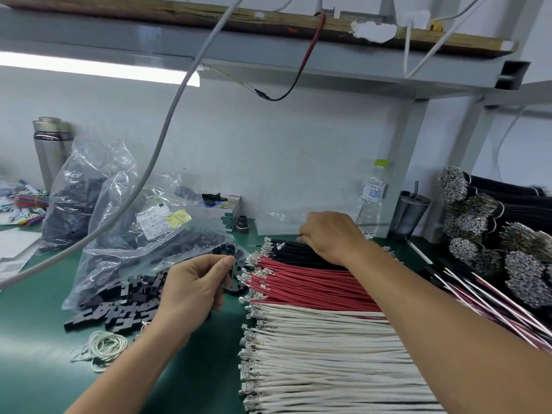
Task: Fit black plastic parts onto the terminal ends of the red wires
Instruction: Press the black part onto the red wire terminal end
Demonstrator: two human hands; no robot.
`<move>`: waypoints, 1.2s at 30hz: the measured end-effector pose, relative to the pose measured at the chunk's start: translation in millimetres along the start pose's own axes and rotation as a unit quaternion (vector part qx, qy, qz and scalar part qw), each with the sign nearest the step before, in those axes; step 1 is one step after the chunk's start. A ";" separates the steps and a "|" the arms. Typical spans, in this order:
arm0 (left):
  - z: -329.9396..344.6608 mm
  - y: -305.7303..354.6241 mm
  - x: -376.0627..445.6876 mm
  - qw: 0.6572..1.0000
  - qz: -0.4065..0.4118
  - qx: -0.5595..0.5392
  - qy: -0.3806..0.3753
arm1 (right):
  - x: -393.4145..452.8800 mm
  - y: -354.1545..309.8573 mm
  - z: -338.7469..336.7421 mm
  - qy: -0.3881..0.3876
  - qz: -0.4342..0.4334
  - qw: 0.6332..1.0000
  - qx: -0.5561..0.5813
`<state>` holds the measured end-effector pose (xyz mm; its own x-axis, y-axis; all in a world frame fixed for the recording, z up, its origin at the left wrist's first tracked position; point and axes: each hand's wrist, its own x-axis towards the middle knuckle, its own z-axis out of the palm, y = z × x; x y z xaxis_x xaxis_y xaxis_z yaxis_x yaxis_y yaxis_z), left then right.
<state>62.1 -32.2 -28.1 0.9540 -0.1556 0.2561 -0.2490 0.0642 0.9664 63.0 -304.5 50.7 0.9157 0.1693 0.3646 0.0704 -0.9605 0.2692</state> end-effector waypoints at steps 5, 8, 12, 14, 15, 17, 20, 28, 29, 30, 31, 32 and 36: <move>0.3 -3.9 2.2 0.999 0.027 0.038 0.018 | 4.2 5.7 -14.3 -0.049 0.041 0.996 -0.058; 0.5 -4.7 1.4 0.997 0.043 0.071 -0.001 | 3.5 0.5 -15.2 -0.099 0.021 0.988 -0.116; 1.0 -4.4 -0.9 0.984 0.085 0.153 -0.021 | -0.2 -1.9 -4.2 -0.119 0.039 0.991 -0.043; 1.3 -5.0 -1.9 0.982 0.086 0.166 -0.021 | -4.9 -2.8 0.0 -0.116 0.070 0.989 0.054; 1.7 -5.1 -2.5 0.981 0.087 0.170 -0.020 | -6.9 -3.7 1.9 -0.113 0.083 0.986 0.091; 1.7 -4.2 -3.3 0.980 0.094 0.174 -0.018 | -8.2 -7.8 4.8 -0.111 0.093 0.979 0.143; -0.9 -4.0 -2.1 0.980 0.099 0.172 -0.009 | -9.5 -12.0 4.9 -0.090 0.099 0.971 0.197; -1.1 -4.1 -2.9 0.981 0.122 0.148 -0.023 | -33.8 -13.4 -5.0 -0.103 0.093 0.989 0.055; -1.0 -3.1 -3.8 0.981 0.132 0.140 -0.034 | -40.2 -15.4 -7.8 -0.080 0.082 0.991 0.067; -0.8 -2.0 -4.7 0.979 0.142 0.135 -0.047 | -48.8 -17.9 -10.4 -0.049 0.072 0.993 0.085; 0.0 -0.8 -5.6 0.977 0.150 0.135 -0.062 | -59.9 -21.7 -12.1 -0.015 0.067 0.993 0.100; 0.7 0.1 -6.7 0.975 0.157 0.138 -0.077 | -72.8 -26.3 -12.3 0.015 0.064 0.992 0.109; 4.6 2.1 -12.1 0.974 0.143 0.129 -0.119 | -117.2 -54.7 -14.5 0.034 0.080 0.984 0.158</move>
<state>49.2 -34.7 -29.2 0.7810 -0.3939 0.4846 -0.5622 -0.1058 0.8202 -53.9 -268.6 6.2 0.8972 0.0141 0.4414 0.0564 -0.9950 -0.0828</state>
